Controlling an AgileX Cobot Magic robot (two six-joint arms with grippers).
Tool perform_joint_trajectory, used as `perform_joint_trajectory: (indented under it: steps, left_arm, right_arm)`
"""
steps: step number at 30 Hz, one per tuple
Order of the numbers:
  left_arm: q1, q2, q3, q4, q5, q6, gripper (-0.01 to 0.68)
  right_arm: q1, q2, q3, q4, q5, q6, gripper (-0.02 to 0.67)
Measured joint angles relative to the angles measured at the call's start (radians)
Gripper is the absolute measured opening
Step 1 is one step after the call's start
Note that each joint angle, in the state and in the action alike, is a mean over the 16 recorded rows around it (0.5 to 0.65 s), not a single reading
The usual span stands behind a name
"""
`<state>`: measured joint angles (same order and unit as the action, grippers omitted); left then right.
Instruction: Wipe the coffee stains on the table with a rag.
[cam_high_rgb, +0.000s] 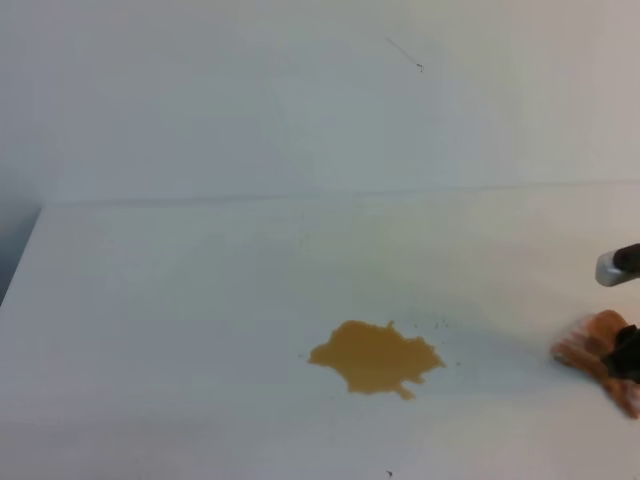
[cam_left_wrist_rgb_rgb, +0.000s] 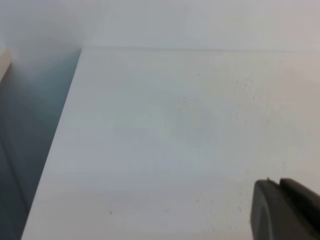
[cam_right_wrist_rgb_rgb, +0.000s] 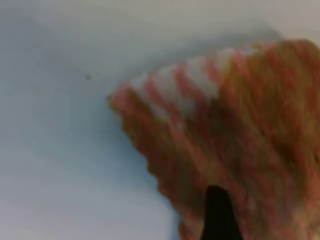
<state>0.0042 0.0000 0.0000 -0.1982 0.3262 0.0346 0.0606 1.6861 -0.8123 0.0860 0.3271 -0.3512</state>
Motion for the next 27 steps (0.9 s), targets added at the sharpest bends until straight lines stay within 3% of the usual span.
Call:
perform_joint_trajectory:
  steps: [5, 19, 27]
  left_arm:
    - [0.000, 0.000, 0.000, 0.000, 0.000, 0.000, -0.001]
    - [0.000, 0.000, 0.000, 0.000, 0.000, 0.000, -0.001]
    - [0.000, 0.000, 0.000, 0.000, 0.000, 0.000, -0.001]
  right_arm:
    - [0.000, 0.072, -0.003, 0.004, -0.037, 0.007, 0.357]
    - [0.054, 0.153, -0.065, 0.038, -0.094, 0.016, 0.057]
    - [0.172, 0.225, -0.210, 0.102, -0.061, 0.021, 0.037]
